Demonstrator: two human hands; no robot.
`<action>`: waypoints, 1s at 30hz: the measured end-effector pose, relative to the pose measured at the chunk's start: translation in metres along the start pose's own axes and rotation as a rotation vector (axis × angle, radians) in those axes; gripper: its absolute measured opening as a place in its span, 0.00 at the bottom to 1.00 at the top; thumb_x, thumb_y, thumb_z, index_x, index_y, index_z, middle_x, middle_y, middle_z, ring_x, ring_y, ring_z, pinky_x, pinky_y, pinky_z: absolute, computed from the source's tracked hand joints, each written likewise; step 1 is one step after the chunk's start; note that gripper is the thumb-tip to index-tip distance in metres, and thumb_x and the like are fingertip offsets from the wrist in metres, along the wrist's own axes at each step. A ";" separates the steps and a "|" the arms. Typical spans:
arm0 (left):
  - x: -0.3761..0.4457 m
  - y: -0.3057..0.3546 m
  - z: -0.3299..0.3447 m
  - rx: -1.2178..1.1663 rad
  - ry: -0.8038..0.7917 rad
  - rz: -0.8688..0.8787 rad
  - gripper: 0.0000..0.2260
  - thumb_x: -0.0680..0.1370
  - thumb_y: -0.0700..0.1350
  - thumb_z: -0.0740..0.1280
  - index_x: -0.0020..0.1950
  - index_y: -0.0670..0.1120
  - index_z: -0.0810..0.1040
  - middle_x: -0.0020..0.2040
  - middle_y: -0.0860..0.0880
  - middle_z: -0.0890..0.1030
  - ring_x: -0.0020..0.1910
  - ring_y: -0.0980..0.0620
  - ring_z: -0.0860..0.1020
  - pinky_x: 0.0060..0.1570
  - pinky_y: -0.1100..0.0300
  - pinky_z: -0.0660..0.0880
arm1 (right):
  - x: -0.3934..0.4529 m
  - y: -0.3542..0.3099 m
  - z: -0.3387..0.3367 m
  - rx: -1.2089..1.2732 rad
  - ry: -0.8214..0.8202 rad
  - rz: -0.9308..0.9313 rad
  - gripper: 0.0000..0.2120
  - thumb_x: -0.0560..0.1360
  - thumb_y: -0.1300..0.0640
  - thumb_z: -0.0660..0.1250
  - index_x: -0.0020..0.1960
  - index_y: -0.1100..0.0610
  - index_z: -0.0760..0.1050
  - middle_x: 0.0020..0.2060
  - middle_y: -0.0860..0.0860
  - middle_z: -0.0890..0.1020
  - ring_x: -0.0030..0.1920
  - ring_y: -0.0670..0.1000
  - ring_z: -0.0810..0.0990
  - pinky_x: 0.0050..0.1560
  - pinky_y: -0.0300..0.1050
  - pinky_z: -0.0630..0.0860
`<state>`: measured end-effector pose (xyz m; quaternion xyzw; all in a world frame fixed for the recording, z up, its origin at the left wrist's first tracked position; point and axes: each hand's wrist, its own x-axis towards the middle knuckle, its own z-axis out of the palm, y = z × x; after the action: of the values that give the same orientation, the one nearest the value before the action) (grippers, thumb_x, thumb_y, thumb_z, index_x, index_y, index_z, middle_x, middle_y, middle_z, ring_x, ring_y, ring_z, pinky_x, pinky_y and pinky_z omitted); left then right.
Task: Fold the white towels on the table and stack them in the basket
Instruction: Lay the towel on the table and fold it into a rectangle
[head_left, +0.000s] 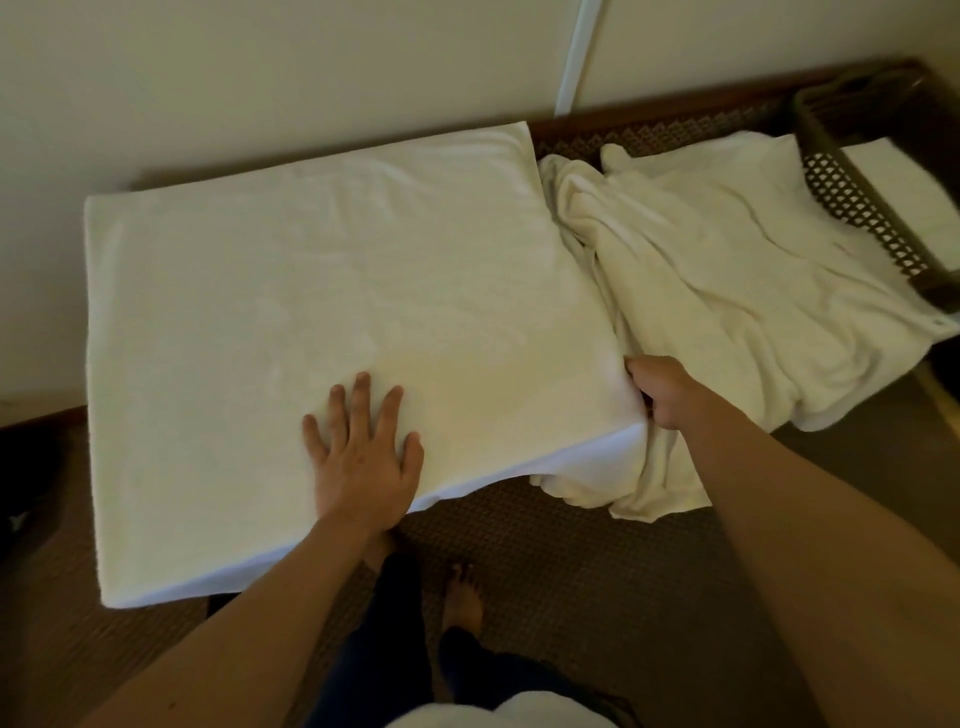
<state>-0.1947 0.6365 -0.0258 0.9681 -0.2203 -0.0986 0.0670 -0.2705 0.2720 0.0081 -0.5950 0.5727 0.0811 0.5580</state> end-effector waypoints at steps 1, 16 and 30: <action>0.000 0.000 0.000 -0.002 -0.001 0.000 0.30 0.81 0.63 0.45 0.83 0.56 0.54 0.84 0.47 0.46 0.82 0.41 0.44 0.77 0.34 0.45 | 0.000 0.000 -0.001 -0.024 0.006 0.002 0.08 0.81 0.59 0.66 0.49 0.64 0.79 0.43 0.58 0.81 0.37 0.57 0.79 0.39 0.48 0.78; 0.001 0.000 0.001 -0.005 0.003 -0.006 0.30 0.81 0.63 0.46 0.83 0.56 0.55 0.84 0.48 0.46 0.82 0.42 0.43 0.78 0.34 0.45 | 0.004 0.003 -0.020 -0.295 0.070 -0.293 0.04 0.80 0.59 0.69 0.51 0.59 0.81 0.46 0.53 0.82 0.40 0.50 0.78 0.39 0.41 0.73; 0.000 -0.001 0.000 -0.005 -0.020 -0.007 0.30 0.81 0.62 0.47 0.83 0.56 0.54 0.84 0.48 0.45 0.82 0.42 0.42 0.78 0.34 0.45 | 0.017 0.002 -0.031 -0.261 0.257 -0.270 0.04 0.75 0.64 0.72 0.50 0.59 0.80 0.50 0.57 0.82 0.52 0.57 0.80 0.59 0.54 0.79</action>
<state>-0.1943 0.6369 -0.0257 0.9677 -0.2172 -0.1093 0.0667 -0.2836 0.2389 0.0061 -0.7390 0.5387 0.0026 0.4046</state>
